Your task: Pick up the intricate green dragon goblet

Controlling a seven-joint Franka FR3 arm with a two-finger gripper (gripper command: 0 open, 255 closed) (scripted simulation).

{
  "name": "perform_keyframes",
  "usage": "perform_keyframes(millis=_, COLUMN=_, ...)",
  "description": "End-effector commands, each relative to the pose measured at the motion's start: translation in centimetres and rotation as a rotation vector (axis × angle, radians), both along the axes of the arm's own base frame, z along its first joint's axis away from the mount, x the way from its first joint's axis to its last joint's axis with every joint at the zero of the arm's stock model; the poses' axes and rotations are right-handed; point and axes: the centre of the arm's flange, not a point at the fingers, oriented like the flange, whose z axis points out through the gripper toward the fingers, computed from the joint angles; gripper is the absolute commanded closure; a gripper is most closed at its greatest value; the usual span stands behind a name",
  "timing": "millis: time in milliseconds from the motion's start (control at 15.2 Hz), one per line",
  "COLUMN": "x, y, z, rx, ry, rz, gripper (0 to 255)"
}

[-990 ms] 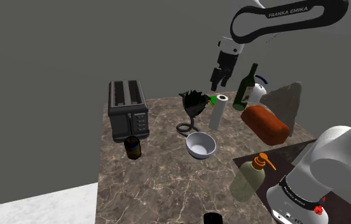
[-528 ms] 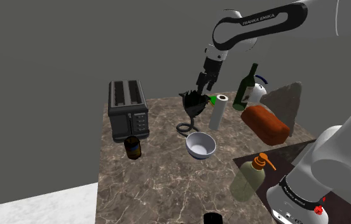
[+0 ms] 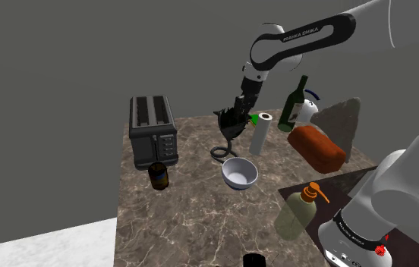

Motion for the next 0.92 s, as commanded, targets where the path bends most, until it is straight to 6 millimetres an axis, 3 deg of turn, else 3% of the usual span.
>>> perform_keyframes(millis=0, x=0.0, y=0.0, z=-0.1, rx=0.0, ry=0.0, rz=0.0, gripper=255)
perform_keyframes(millis=528, x=0.0, y=0.0, z=-0.1, rx=0.0, ry=0.0, rz=0.0, gripper=255)
perform_keyframes(millis=858, x=0.0, y=0.0, z=2.6, rx=0.0, ry=0.0, rz=0.0, gripper=255)
